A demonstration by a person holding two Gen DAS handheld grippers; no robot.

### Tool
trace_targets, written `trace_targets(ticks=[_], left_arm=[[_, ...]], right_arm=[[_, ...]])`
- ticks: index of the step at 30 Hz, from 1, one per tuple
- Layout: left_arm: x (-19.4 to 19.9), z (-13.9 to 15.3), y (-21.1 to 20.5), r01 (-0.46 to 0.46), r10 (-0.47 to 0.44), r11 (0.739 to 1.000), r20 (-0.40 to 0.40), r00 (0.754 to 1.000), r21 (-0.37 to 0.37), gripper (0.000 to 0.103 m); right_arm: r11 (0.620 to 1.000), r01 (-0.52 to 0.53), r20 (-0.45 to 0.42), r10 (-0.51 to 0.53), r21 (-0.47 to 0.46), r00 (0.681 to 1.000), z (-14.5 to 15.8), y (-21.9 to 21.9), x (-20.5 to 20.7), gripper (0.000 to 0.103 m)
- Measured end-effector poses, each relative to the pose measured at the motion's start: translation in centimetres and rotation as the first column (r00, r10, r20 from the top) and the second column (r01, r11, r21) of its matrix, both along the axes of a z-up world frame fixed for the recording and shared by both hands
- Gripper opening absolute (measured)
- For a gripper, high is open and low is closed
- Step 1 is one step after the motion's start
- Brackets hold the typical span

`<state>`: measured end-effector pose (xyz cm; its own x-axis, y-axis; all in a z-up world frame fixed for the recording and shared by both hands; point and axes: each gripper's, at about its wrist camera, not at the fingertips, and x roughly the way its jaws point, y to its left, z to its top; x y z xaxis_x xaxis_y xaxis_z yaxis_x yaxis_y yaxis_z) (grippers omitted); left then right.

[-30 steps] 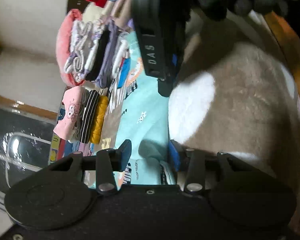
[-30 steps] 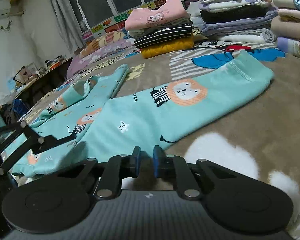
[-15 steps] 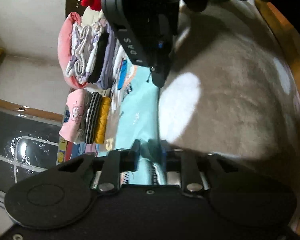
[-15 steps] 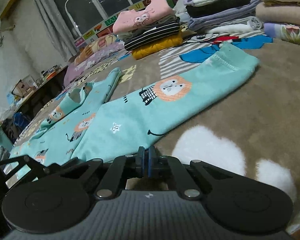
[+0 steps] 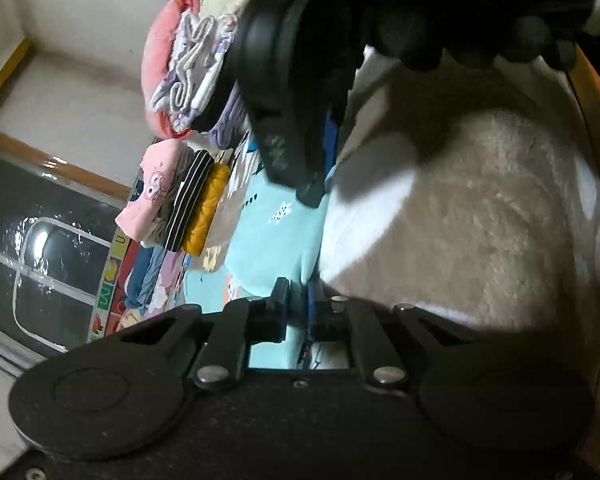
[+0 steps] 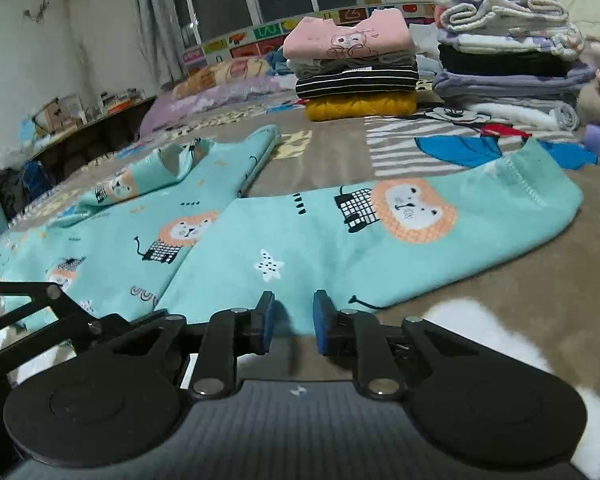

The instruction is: Fold clothes

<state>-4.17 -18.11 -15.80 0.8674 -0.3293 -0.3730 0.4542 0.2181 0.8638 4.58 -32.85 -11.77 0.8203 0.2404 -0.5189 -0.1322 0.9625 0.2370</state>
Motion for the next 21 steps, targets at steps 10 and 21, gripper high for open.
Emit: trace_targets(ticks=[10,21], left_arm=[[-1.2,1.2,0.5,0.033,-0.034,0.999,0.041,0.999,0.03,0.039],[1.9,-0.4,-2.5,0.15,-0.184,0.894,0.042,0.982,0.423,0.001]], right_arm=[[0.997,0.046,-0.014,-0.045,0.065,0.999,-0.4,-2.7,-0.9,0.0],[0.993,0.068,-0.028,-0.066,0.099,0.997,-0.6,-3.1,-1.0,0.0]])
